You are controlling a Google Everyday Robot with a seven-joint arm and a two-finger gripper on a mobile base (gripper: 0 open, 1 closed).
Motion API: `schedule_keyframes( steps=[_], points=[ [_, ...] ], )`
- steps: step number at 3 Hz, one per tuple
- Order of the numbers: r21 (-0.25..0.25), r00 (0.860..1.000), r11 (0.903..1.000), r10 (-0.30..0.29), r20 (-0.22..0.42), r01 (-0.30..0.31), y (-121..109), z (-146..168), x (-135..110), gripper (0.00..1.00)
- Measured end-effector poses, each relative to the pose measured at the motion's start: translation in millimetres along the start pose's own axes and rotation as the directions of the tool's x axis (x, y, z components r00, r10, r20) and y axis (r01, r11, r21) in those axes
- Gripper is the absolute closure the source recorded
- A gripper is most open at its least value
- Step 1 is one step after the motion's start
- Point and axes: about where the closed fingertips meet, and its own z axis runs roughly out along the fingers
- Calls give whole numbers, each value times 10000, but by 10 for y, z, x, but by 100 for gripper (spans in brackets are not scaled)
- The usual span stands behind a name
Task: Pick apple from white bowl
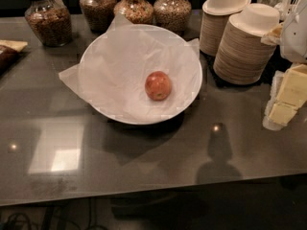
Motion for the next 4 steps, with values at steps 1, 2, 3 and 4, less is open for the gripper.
schedule_keyframes(
  steps=[1, 2, 3, 4],
  points=[
    [0, 10000, 10000, 0, 0, 0, 0, 0, 0, 0],
    [-4, 9982, 9988, -484, 342, 484, -105, 84, -227, 0],
    [216, 9823, 9888, -1492, 1133, 1477, -279, 159, -743, 0],
    [217, 9823, 9888, -1492, 1136, 1477, -280, 159, -744, 0]
  ],
)
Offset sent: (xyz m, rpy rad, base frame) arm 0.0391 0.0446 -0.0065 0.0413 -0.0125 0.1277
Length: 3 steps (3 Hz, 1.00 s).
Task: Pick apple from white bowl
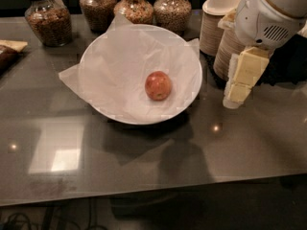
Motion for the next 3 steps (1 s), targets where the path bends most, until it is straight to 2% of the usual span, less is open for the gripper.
schedule_keyframes(
  steps=[1, 2, 3],
  points=[
    [123, 9986, 9999, 28, 533, -34, -120, 81, -117, 0],
    [203, 9929, 9998, 8, 1192, -33, -274, 210, -340, 0],
    [239, 9828, 9996, -163, 1839, 121, -373, 310, -554, 2]
  ],
)
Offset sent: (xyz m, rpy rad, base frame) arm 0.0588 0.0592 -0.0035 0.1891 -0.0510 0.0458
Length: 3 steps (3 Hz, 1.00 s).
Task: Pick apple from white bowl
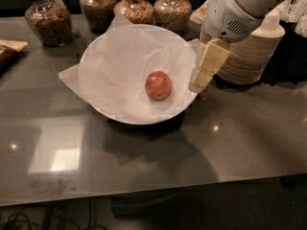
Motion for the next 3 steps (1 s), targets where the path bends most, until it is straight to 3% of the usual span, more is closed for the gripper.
schedule_keyframes(
  steps=[2, 3],
  points=[
    [9, 9980, 9998, -203, 605, 202, -68, 192, -176, 10],
    [-91, 9971, 9995, -290, 700, 297, -81, 292, -199, 22]
  ],
)
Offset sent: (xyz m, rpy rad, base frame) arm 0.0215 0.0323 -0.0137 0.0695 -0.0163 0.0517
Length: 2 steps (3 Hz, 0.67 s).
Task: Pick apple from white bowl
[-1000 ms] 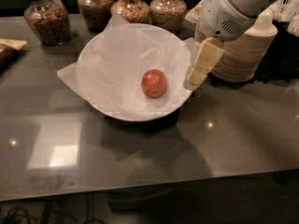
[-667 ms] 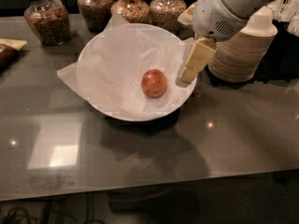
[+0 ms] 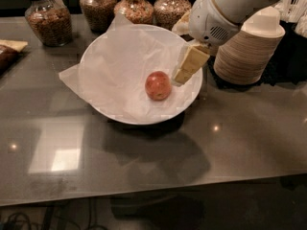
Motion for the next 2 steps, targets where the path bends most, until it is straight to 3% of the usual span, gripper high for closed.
schedule_keyframes(
  steps=[2],
  points=[
    [-309, 9999, 9995, -107, -27, 106, -31, 218, 73, 19]
  ],
)
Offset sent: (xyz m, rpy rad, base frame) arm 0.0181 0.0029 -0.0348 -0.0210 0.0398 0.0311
